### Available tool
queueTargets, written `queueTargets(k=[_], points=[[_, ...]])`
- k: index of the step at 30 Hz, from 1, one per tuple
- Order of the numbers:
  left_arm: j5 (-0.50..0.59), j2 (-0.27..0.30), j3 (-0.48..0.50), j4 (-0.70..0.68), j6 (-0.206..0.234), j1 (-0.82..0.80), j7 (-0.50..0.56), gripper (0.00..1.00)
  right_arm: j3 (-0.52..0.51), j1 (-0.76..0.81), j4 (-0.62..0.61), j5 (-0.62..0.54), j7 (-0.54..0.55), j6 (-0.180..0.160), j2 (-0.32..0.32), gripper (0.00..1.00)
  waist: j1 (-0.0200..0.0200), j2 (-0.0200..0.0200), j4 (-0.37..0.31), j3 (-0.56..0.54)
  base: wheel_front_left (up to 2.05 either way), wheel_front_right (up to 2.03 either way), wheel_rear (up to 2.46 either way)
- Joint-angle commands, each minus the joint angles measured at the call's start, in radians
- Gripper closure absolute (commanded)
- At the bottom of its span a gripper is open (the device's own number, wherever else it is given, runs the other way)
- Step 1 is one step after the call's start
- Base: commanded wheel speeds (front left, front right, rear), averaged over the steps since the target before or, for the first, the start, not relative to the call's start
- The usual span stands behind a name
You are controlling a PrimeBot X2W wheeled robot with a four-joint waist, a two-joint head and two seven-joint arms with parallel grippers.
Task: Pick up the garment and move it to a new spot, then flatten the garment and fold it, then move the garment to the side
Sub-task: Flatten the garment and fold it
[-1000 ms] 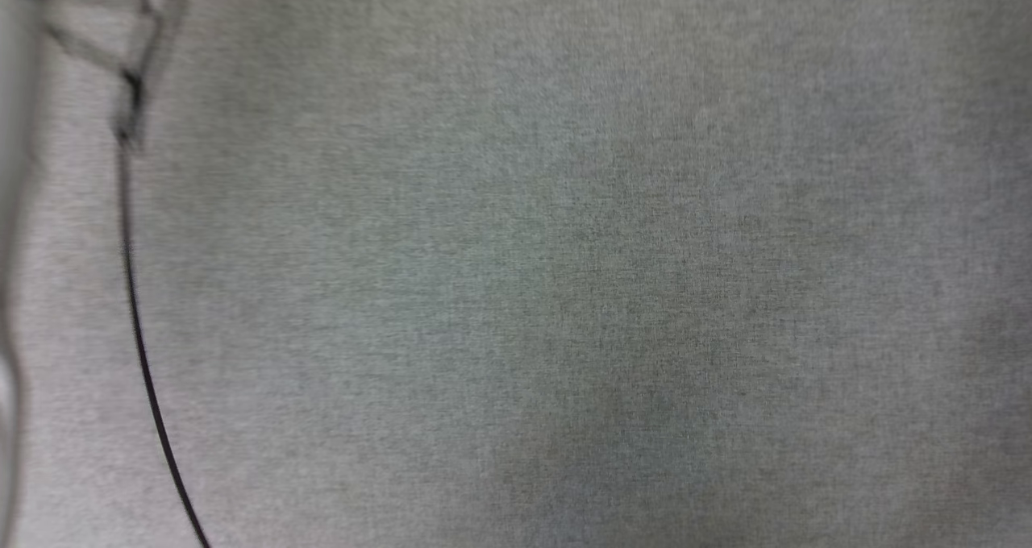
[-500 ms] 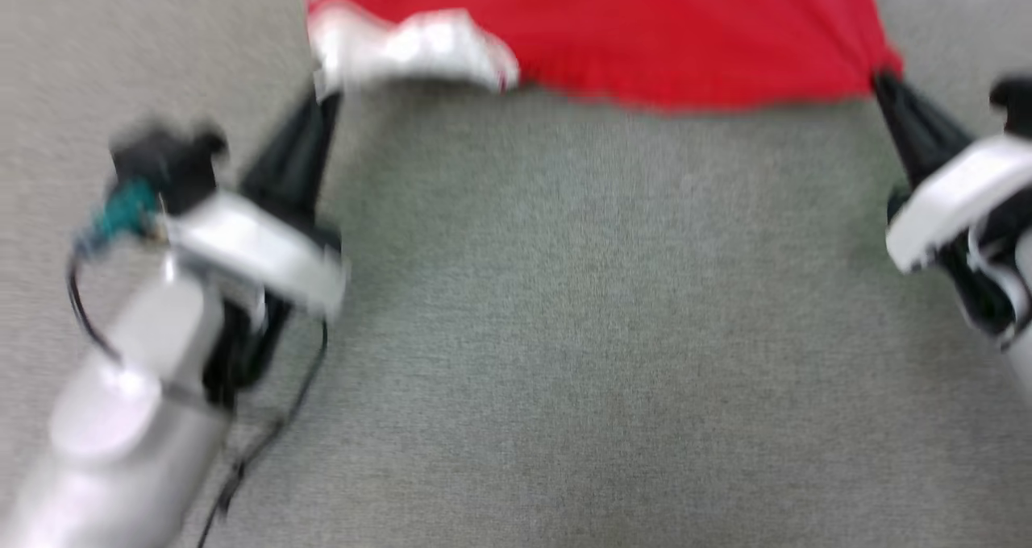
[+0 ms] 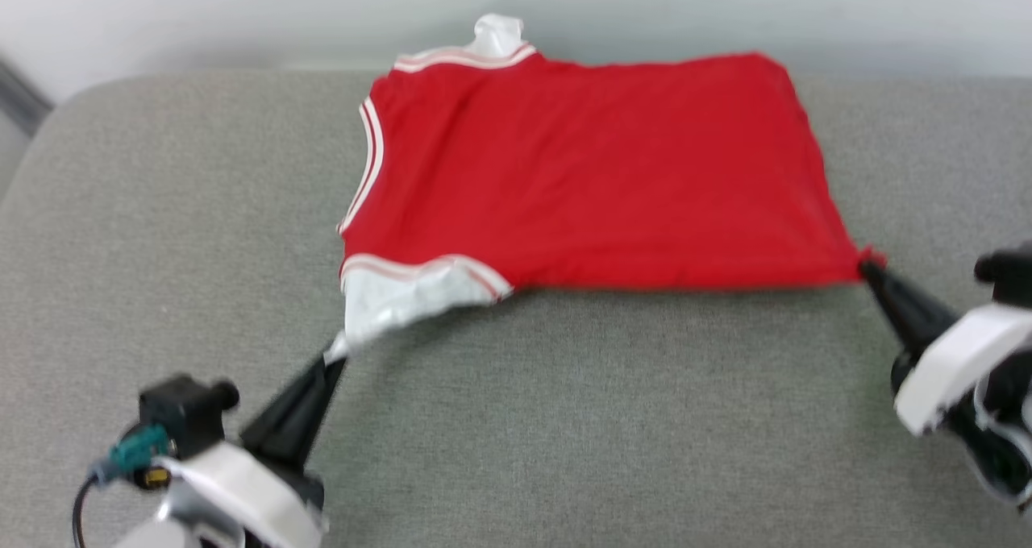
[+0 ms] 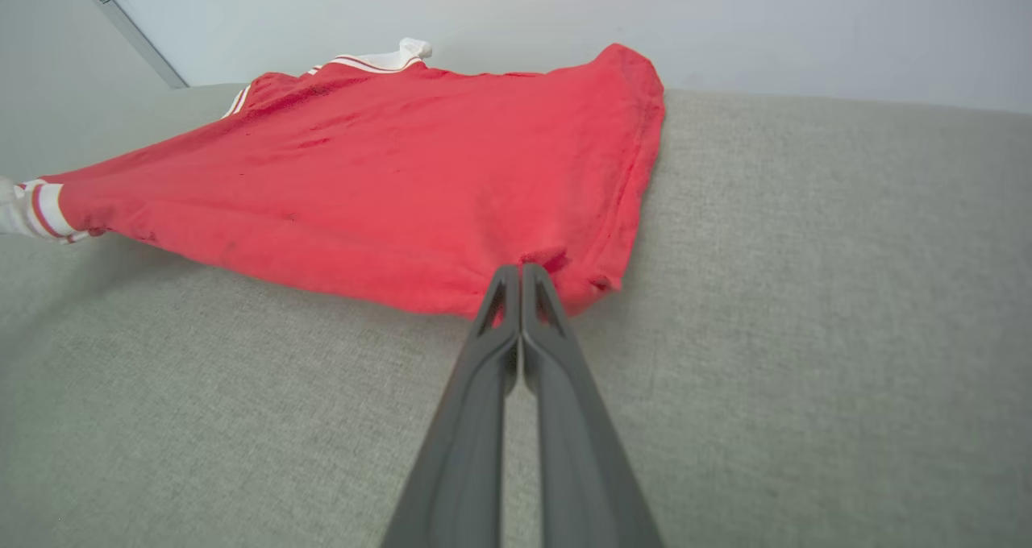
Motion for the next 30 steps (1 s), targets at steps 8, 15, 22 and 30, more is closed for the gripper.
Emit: queueTargets(k=[8,15,22,30], points=[[-0.071,0.071,-0.03,-0.108,0.027,0.205,0.062,1.0,-0.024,0.24,-0.107,0.112,0.045,0.0,-0.058,1.0,0.0004,0.0,-0.002,-0.116,0.0,0.0,0.0],[-0.119,0.154,-0.061,-0.177,0.041,0.335,0.127,1.0,-0.07,0.417,-0.191,0.125,0.088,0.0,-0.075,1.0,0.0004,0.0,-0.008,-0.166,0.0,0.0,0.0],[-0.18,0.225,-0.103,-0.225,0.017,0.428,0.211,1.0,-0.142,0.573,-0.272,0.112,0.166,0.0,-0.066,1.0,0.0004,0.0,-0.015,-0.196,0.0,0.0,0.0],[-0.18,0.218,-0.054,-0.238,-0.005,0.418,0.116,1.0,-0.249,0.644,-0.373,0.059,0.204,0.0,-0.031,1.0,0.0004,0.0,-0.021,-0.181,0.0,0.0,0.0]])
